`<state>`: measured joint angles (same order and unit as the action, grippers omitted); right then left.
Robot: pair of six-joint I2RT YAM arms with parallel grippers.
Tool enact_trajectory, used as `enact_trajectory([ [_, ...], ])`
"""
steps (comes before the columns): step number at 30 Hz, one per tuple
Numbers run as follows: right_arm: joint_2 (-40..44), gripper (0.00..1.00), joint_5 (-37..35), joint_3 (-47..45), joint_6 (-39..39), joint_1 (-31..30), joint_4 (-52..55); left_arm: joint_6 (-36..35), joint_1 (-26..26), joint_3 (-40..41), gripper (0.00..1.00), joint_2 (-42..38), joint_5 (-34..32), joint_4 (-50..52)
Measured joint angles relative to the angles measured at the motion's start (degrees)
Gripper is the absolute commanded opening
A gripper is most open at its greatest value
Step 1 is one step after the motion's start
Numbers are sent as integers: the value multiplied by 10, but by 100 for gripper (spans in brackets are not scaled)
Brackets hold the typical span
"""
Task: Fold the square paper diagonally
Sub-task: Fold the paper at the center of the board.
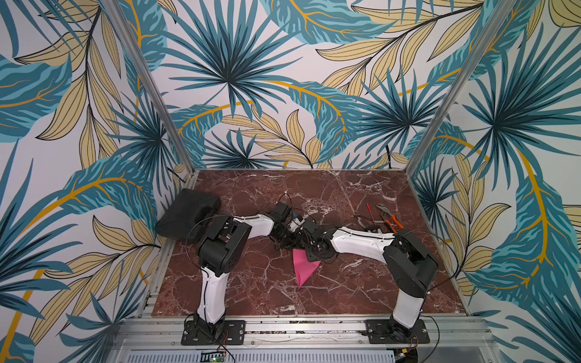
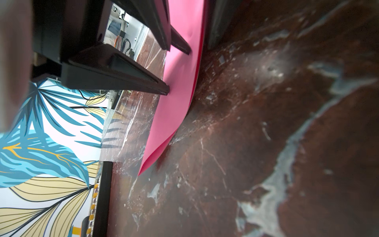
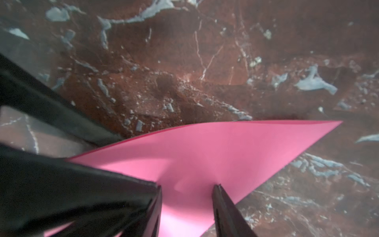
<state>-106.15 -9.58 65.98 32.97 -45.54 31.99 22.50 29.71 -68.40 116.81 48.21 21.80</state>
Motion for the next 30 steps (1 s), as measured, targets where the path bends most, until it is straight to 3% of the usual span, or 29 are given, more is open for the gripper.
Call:
enact_trajectory([
  [10,3,47,6,-1,-10,0,-2,-20,9,2,7,-3,-29,10],
  [19,89,53,26,-1,-22,7,-5,3,13,79,0,-59,-63,-47],
  [25,208,51,38,-29,-15,32,-14,104,34,207,0,-144,-146,-201],
  [30,243,38,64,-70,18,48,-16,224,80,307,0,-185,-272,-381],
])
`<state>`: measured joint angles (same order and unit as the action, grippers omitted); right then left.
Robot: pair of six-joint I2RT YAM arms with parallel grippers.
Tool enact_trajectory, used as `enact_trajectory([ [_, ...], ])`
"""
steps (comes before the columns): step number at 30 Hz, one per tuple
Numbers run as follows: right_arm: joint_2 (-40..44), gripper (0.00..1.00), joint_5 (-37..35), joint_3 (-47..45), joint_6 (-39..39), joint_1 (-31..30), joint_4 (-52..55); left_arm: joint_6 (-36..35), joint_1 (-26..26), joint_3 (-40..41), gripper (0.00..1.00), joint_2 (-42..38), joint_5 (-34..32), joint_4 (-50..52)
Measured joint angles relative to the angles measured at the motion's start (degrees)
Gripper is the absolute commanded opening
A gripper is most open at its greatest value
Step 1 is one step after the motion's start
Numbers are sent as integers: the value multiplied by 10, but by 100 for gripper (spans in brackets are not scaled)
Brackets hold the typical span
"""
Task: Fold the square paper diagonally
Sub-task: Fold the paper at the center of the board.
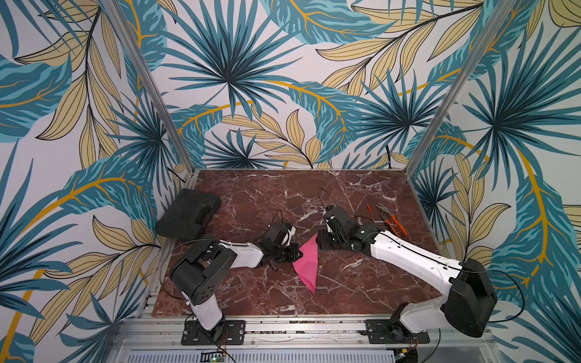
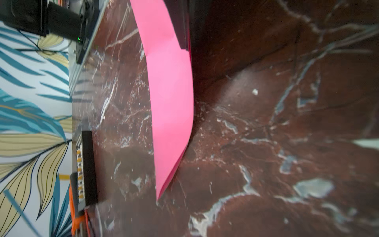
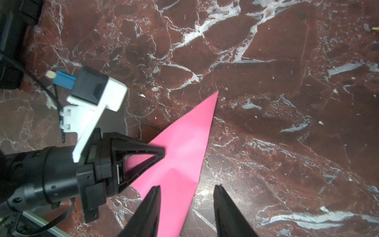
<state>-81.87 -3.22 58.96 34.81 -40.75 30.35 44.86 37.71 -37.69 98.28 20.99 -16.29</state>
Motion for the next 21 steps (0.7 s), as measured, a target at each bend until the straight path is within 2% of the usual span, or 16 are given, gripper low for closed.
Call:
enact_trajectory([
  [3,-15,30,17,-13,21,0,0,45,18,19,0,2,-70,-60],
  [8,-82,26,26,-7,43,-1,-11,71,31,20,0,9,-136,-110],
  [15,-187,22,6,73,39,-1,-14,75,33,21,0,17,-180,-123],
  [21,-232,17,-2,112,29,-1,-12,75,33,23,0,23,-198,-123],
])
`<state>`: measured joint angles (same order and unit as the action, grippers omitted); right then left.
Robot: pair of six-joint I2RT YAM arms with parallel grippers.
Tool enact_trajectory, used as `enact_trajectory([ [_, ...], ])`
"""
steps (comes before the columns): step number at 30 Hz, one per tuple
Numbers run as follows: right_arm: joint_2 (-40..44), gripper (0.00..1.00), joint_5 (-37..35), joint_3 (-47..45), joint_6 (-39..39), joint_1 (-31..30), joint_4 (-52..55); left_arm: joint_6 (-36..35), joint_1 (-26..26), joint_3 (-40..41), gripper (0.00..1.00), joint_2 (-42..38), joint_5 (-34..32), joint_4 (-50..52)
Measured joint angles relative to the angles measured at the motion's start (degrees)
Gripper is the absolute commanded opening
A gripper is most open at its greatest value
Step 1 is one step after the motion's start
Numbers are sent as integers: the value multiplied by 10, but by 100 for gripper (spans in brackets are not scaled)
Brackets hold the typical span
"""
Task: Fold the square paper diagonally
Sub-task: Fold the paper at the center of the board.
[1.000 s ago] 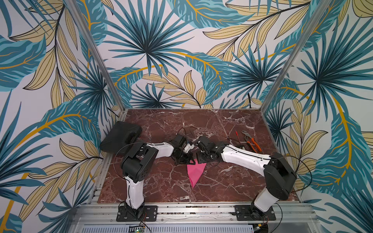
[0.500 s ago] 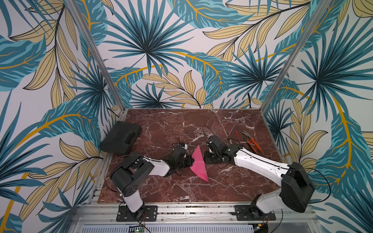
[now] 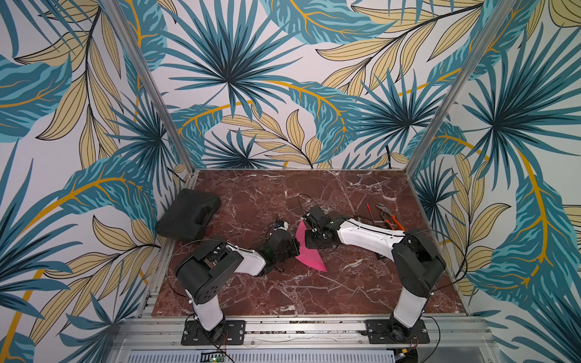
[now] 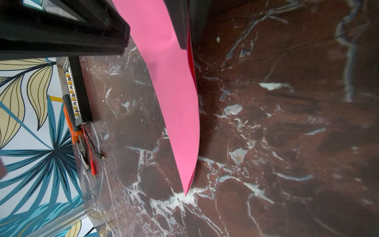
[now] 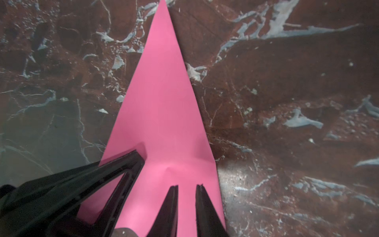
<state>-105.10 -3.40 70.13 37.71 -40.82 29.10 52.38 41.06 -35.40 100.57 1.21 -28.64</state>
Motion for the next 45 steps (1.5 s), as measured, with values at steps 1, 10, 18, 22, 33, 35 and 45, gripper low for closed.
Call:
enact_trajectory([
  [1,-7,16,0,3,-1,0,1,0,0,0,0,2,-2,0],
  [10,-40,14,-8,8,-9,-7,15,7,1,0,0,7,-10,-1],
  [18,-40,13,-26,8,-16,-21,33,23,2,0,0,14,-15,-13],
  [22,-40,11,-35,7,-18,-29,41,30,2,0,0,17,-16,-18],
  [33,-11,10,-51,-34,-17,-34,46,41,2,2,0,18,-21,-21],
  [35,-5,10,-53,-42,-16,-35,47,42,2,2,0,18,-21,-21],
  [45,24,10,-59,-77,-5,-48,58,47,3,2,0,18,-24,-21],
])
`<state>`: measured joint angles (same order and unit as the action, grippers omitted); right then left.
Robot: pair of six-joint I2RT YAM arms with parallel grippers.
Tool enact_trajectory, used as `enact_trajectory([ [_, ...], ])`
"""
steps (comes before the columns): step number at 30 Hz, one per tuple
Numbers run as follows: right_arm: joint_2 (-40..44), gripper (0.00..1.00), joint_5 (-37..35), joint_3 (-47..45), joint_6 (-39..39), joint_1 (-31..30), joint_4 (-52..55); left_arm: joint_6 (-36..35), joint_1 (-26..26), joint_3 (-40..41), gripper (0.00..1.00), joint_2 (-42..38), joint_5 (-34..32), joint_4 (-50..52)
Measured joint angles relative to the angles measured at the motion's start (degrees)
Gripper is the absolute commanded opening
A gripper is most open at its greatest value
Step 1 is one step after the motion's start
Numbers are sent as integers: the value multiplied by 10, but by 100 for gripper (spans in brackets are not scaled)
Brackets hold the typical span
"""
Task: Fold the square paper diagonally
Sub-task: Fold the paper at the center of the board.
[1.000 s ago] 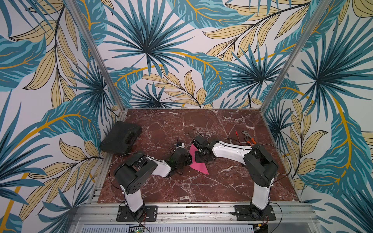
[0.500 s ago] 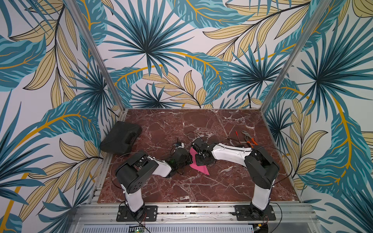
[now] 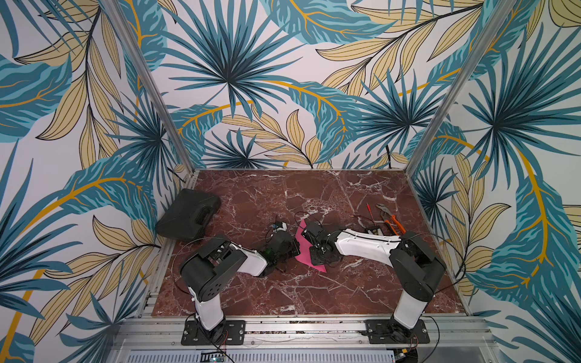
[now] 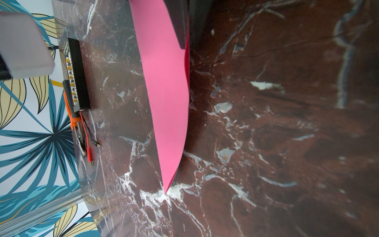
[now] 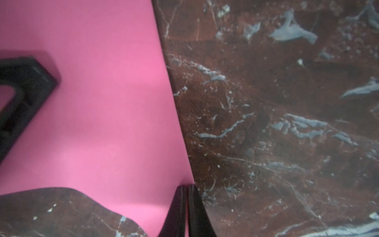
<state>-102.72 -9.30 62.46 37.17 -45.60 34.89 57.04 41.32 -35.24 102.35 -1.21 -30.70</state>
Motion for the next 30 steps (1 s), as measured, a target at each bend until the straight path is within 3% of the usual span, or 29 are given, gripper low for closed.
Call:
enact_trajectory([
  [30,60,10,-2,-74,49,-48,8,0,2,1,0,0,-6,0],
])
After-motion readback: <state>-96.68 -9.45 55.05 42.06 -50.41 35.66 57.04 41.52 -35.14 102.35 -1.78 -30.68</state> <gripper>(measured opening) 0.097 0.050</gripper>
